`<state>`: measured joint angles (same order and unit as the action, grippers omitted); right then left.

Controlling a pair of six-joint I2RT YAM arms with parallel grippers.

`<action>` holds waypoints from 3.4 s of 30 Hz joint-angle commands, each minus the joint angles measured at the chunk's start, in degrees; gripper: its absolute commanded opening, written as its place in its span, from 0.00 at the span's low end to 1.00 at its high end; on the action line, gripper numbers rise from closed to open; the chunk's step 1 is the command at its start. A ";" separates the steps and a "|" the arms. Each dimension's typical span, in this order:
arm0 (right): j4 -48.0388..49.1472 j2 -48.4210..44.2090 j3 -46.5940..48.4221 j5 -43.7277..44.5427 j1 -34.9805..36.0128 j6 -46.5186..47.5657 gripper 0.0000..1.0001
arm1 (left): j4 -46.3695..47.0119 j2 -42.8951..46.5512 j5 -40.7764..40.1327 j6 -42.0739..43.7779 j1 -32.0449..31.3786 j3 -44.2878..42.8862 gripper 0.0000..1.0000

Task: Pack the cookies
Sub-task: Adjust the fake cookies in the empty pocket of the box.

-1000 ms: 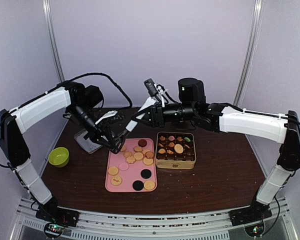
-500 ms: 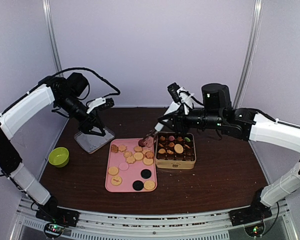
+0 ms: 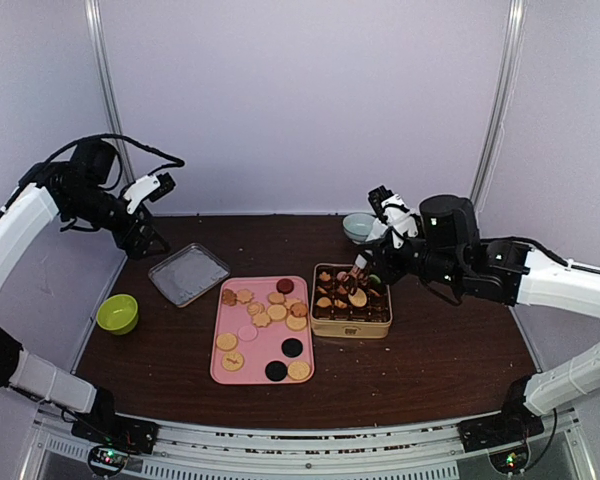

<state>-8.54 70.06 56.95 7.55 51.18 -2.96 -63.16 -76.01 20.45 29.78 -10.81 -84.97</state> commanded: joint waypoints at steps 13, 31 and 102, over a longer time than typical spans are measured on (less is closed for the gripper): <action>4.95 10.52 5.28 24.07 10.43 -0.36 0.37 | 13.53 5.48 -12.74 -5.61 2.04 8.17 0.98; 1.04 16.76 7.65 32.49 14.34 -1.27 0.35 | 12.46 4.22 -9.43 -5.04 2.11 8.86 0.98; -1.25 5.26 0.86 -1.07 -0.01 9.16 0.14 | 10.11 3.32 -6.56 -4.60 2.09 7.39 0.97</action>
<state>-6.68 74.24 55.33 12.95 51.94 2.70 -53.32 -72.69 12.93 25.10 -9.04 -76.51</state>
